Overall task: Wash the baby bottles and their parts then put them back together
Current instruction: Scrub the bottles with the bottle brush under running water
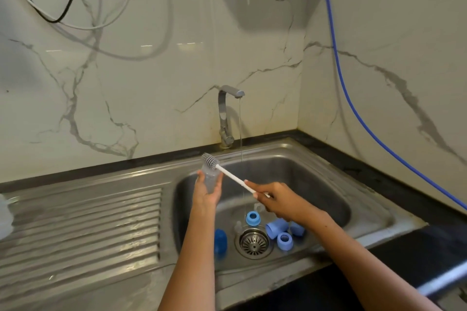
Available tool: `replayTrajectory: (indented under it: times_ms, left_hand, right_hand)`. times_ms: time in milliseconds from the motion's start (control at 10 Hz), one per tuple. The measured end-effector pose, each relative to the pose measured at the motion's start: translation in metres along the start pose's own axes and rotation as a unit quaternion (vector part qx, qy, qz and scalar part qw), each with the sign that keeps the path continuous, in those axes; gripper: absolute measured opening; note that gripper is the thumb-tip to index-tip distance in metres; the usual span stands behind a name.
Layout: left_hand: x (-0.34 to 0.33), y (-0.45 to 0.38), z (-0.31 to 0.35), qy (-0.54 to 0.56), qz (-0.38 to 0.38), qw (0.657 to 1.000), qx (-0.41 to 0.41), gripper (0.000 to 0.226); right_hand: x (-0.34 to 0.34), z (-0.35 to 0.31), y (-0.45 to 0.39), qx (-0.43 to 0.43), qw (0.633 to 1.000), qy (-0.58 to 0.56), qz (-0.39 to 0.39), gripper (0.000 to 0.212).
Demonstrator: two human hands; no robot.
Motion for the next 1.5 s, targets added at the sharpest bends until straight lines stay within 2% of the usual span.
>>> replayTrajectory:
  times_ms: [100,200,300,400,500,600,700,800,1000,1100,1200,1300,1400,1500]
  left_hand:
    - [-0.002,-0.019,-0.027,0.303,0.076,0.942,0.127,0.047]
    - [-0.011,-0.028,-0.023,0.347,0.012,0.929,0.128,0.035]
    - [-0.009,-0.037,-0.032,0.289,-0.005,0.951,0.106,0.042]
    - [-0.012,-0.037,-0.027,0.265,0.023,0.958,0.111,0.064]
    - [-0.002,-0.026,-0.017,0.213,0.020,0.975,0.063,0.060]
    - [0.001,-0.024,-0.017,0.252,0.009,0.966,0.052,0.065]
    - [-0.018,-0.026,-0.016,0.288,-0.001,0.950,0.123,0.062]
    - [-0.030,-0.025,-0.019,0.306,-0.024,0.942,0.133,0.056]
    - [-0.019,-0.028,-0.013,0.285,-0.030,0.952,0.106,0.055]
    - [-0.021,-0.029,-0.009,0.235,-0.041,0.965,0.108,0.054]
    - [-0.025,-0.029,-0.007,0.128,-0.068,0.986,0.085,0.048]
    - [-0.024,-0.027,-0.011,0.080,-0.070,0.992,0.064,0.043]
    - [-0.006,-0.037,-0.003,0.068,-0.019,0.997,0.038,0.046]
    - [-0.001,-0.037,-0.001,-0.033,-0.010,0.999,0.005,0.046]
  right_hand:
    - [0.009,0.019,0.010,-0.036,0.992,-0.108,-0.062,0.036]
    - [0.012,0.017,0.011,-0.030,0.996,-0.080,-0.040,0.036]
    - [0.000,0.001,0.004,-0.005,1.000,-0.012,0.002,0.040]
    - [-0.003,0.001,0.003,-0.010,0.998,-0.061,-0.015,0.040]
    - [0.004,0.019,0.008,-0.030,0.988,-0.127,-0.086,0.035]
    - [0.004,0.026,0.009,-0.023,0.988,-0.124,-0.087,0.034]
    - [0.005,0.017,0.001,-0.001,0.998,-0.054,-0.009,0.039]
    - [0.005,0.002,-0.006,0.017,0.999,-0.003,0.037,0.042]
    - [0.012,0.020,0.004,-0.023,0.990,-0.134,-0.029,0.034]
    - [0.019,0.024,0.004,-0.027,0.991,-0.129,0.013,0.034]
    - [0.013,0.016,0.001,-0.028,0.992,-0.120,0.029,0.036]
    - [0.014,0.014,0.001,-0.045,0.989,-0.137,0.013,0.033]
    - [0.013,0.024,0.009,-0.058,0.980,-0.184,-0.053,0.029]
    - [0.012,0.029,0.011,-0.058,0.981,-0.181,-0.050,0.027]
Point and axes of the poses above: each hand's wrist, its own y-axis away from the middle knuckle, its own x-axis out of the back of the hand, z = x × y, the point moved 9 cm from there along -y, towards the middle knuckle, and after that the axes turned 9 degrees about -x, right-handed, at the moved point
